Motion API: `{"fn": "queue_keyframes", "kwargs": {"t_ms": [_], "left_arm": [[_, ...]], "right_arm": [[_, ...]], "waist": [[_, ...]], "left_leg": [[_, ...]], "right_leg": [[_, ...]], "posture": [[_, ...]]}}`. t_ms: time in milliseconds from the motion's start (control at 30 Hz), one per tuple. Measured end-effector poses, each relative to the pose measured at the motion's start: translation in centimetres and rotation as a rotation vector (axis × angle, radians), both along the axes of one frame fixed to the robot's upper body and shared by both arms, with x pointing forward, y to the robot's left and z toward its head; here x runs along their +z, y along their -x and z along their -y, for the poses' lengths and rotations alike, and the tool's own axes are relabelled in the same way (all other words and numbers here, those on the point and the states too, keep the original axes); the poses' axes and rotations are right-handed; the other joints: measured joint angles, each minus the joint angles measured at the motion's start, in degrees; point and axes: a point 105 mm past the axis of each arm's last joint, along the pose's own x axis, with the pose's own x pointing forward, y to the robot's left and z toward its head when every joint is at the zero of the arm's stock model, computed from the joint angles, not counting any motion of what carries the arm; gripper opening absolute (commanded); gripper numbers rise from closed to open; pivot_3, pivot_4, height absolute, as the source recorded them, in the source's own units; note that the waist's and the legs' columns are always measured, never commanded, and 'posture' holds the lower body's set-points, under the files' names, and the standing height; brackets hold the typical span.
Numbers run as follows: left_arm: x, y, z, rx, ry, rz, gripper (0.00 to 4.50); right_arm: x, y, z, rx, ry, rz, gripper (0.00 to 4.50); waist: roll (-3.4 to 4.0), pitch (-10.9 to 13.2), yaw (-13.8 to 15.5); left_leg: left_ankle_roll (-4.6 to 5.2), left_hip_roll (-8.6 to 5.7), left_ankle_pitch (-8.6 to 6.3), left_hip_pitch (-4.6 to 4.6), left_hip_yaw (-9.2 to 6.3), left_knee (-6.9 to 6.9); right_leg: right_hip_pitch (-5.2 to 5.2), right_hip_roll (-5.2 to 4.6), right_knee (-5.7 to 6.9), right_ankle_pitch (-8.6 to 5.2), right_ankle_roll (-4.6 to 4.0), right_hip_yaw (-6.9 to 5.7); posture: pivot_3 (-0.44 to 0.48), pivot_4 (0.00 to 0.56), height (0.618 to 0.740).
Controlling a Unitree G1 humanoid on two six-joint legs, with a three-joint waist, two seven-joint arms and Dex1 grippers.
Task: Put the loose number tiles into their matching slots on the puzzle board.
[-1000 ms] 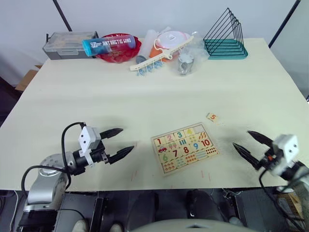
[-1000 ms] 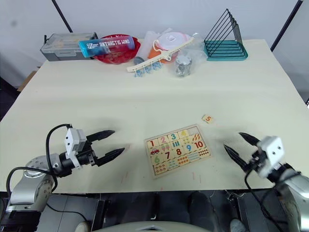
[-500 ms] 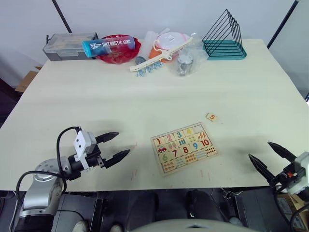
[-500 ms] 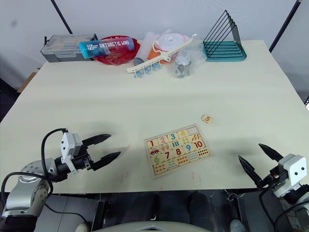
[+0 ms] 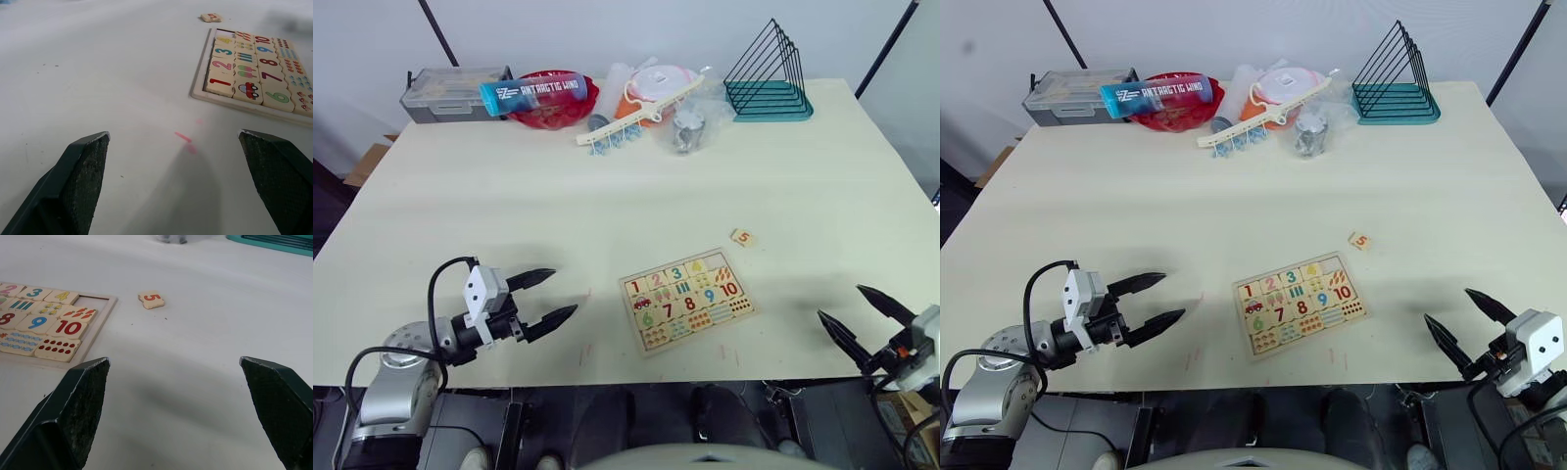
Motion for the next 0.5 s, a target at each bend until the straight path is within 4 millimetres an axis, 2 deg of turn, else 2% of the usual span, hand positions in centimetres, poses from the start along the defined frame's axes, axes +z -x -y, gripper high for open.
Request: {"fn": "queue_keyframes", "kwargs": {"t_ms": [333,500], "left_arm": [[0.1,0.2,0.2,-0.028,-0.002,0.007,4.50],[1.0,-0.3,0.9,-0.083,-0.004,0.044,4.50]], "right_arm": [[0.8,-0.7,-0.2,0.035,0.024,0.021,4.46],[2.1,-2.5,-0.8,0.094,0.021,0.030,4.46]], "waist": [[0.00,0.00,-0.01],[0.00,0.00,-0.04]], "left_leg": [[0.00,-0.01,0.00,0.01,0.01,0.00],[0.00,-0.03,0.00,0.13,0.03,0.00]], "right_leg": [[0.01,0.00,0.00,0.01,0.01,0.00],[0.12,0.01,0.00,0.01,0.01,0.01]], "posture": [[0.000,0.150,0.740],[0.000,0.150,0.740]]}}
